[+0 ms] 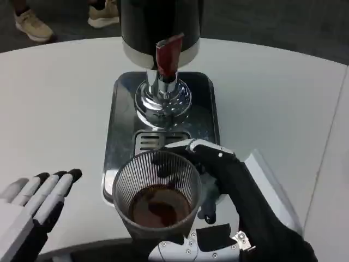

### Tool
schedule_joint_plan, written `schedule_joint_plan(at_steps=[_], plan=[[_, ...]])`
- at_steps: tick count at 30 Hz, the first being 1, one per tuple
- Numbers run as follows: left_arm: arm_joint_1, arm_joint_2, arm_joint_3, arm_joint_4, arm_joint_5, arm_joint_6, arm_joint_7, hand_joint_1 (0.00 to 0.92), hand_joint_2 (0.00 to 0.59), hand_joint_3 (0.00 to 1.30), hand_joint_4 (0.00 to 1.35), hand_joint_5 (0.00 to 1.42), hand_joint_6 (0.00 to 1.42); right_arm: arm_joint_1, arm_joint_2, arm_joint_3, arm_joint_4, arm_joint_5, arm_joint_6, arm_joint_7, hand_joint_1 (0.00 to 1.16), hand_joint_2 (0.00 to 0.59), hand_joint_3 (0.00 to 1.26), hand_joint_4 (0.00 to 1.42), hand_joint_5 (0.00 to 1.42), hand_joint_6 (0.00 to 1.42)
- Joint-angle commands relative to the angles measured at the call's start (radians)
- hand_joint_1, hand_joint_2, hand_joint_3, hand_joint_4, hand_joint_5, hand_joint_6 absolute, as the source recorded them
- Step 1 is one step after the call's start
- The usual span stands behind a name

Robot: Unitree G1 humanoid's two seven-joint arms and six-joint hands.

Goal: Grasp the cup under the faucet to collect the drink, then remove the cup.

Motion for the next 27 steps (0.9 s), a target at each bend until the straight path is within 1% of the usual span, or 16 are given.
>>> schedule_joint_plan(at_steps=[1, 9, 23, 27], plan=[[0.0, -0.001, -0.014, -0.02, 0.025, -0.005, 0.002, 0.0, 0.071, 0.0, 0.0, 0.0, 0.0, 0.037, 0.026, 0.051, -0.059, 0.015, -0.049, -0.008, 1.07, 0.082, 0.81, 0.97, 0.96, 1.23], [0.001, 0.001, -0.025, -0.031, 0.013, -0.021, 0.0, 0.0, 0.076, 0.0, 0.0, 0.0, 0.0, 0.074, 0.01, 0.041, -0.078, 0.034, -0.063, -0.011, 1.08, 0.082, 0.81, 0.97, 0.96, 1.24], [-0.009, -0.005, -0.028, -0.025, 0.013, -0.008, 0.0, 0.0, 0.084, 0.0, 0.0, 0.0, 0.0, 0.085, 0.012, 0.044, -0.08, 0.033, -0.078, -0.03, 1.08, 0.082, 0.81, 0.98, 0.96, 1.25], [-0.012, 0.001, -0.034, -0.024, 0.01, 0.002, -0.015, 0.0, 0.085, 0.0, 0.0, 0.0, 0.0, 0.08, 0.011, 0.045, -0.075, 0.029, -0.091, -0.036, 1.08, 0.082, 0.81, 0.98, 0.96, 1.25]])
